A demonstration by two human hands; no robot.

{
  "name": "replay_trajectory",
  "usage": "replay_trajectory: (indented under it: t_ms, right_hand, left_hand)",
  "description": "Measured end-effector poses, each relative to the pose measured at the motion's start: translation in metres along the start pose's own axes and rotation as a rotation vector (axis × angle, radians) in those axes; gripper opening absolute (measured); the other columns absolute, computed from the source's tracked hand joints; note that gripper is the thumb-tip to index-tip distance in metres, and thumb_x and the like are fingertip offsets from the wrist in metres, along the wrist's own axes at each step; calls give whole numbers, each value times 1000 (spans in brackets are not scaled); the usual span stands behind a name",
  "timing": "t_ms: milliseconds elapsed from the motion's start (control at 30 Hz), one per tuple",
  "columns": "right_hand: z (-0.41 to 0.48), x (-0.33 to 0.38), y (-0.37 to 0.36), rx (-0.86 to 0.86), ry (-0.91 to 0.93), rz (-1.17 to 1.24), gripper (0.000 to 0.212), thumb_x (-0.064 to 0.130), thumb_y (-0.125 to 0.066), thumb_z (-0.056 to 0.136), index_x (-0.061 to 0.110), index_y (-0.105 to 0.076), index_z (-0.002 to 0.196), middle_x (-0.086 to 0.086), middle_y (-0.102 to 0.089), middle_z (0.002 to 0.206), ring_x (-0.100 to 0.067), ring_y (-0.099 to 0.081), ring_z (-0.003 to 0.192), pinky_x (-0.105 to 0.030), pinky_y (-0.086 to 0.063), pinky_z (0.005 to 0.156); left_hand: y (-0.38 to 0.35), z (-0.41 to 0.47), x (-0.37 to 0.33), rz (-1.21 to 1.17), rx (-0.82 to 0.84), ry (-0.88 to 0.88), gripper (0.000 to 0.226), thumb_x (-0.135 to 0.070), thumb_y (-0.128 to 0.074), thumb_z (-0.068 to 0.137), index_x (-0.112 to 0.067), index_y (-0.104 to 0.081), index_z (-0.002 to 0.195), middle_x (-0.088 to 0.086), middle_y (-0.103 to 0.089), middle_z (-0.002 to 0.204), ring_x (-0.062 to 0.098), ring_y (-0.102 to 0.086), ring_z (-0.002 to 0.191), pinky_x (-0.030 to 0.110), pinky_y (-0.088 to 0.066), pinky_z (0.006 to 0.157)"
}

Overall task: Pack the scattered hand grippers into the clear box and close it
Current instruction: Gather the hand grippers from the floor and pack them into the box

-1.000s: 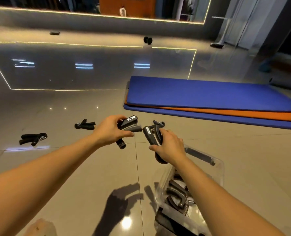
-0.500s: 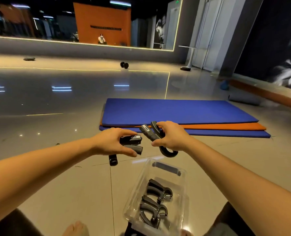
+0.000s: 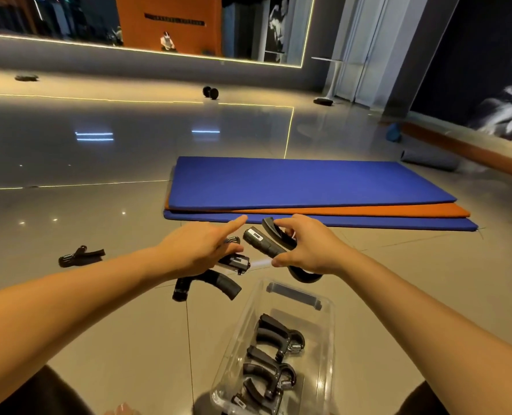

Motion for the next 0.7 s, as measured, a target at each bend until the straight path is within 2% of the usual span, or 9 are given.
replay_trajectory:
  t_ms: [67,133,233,300,367,467,567,633,700]
  right_hand:
    - [7,-1,1,18,2,42,67,45,-87,71,29,-62,131,10,-58,103,-12,-59,87,-20,-47,68]
    - [12,-3,1,49,-2,89,67,44,-87,71,27,-62,131,10,-61,102,-12,-61,88,-21,-49,69]
    - [21,-5,2,68,-10,127,77,45,-87,72,25,-55,140,10,-59,107,-15,-61,96,-23,-49,73]
    - [26,-7,3,72,-8,138,83,45,-86,73,24,-50,144,8,-60,112,-16,-62,99,-25,-48,76]
    - [31,-9,4,73,2,146,83,45,-86,73,24,-49,145,6,-62,117,-16,-62,101,-24,-47,77]
    - [36,-11,4,73,20,219,74,41,-85,76,26,-54,141,5,-65,121,-14,-63,105,-23,-50,82]
    - [39,-14,4,67,41,305,60,38,-83,80,28,-60,135,20,-64,111,-2,-63,103,-14,-48,78]
    - [40,-15,6,51,37,342,58,39,-82,81,28,-61,134,26,-62,107,6,-62,101,-10,-47,74]
    - [41,-14,9,24,35,386,55,40,-79,83,28,-62,134,25,-64,107,8,-62,102,-10,-48,76]
  left_hand:
    - [-4,8,4,-23,0,-35,71,-55,-41,99,-38,-5,158,-11,-48,63,6,-54,61,23,-53,67]
    - [-8,16,6,-25,-14,-71,71,-57,-42,98,-42,-3,156,-11,-51,64,6,-54,60,22,-53,65]
    - [-13,26,7,-45,-73,-145,65,-57,-46,96,-42,-23,155,-13,-62,78,6,-56,65,13,-43,61]
    - [-16,32,11,-64,-84,-169,60,-55,-49,96,-40,-35,152,-9,-69,87,7,-60,70,14,-46,63]
    - [-16,35,15,-67,-72,-171,56,-55,-49,95,-37,-42,147,-7,-71,86,9,-63,70,16,-47,63]
    - [-11,41,21,-145,-68,-186,56,-61,-40,90,-34,-47,138,-9,-68,80,5,-60,65,13,-40,58]
    - [-6,44,25,-191,-117,-204,54,-62,-39,88,-34,-50,133,-19,-57,73,-2,-59,65,12,-35,57]
    - [-4,46,24,-201,-152,-209,52,-62,-39,89,-33,-52,131,-23,-55,78,-3,-57,66,12,-36,60]
    - [1,47,23,-212,-175,-209,53,-61,-36,90,-30,-53,128,-17,-61,87,1,-58,70,16,-43,64]
Point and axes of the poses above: each hand's wrist, its own z-axis towards the middle knuckle, its own y-axis out of the back of the hand, x = y × z, the point moved 1 cm from there along z, towards the middle knuckle
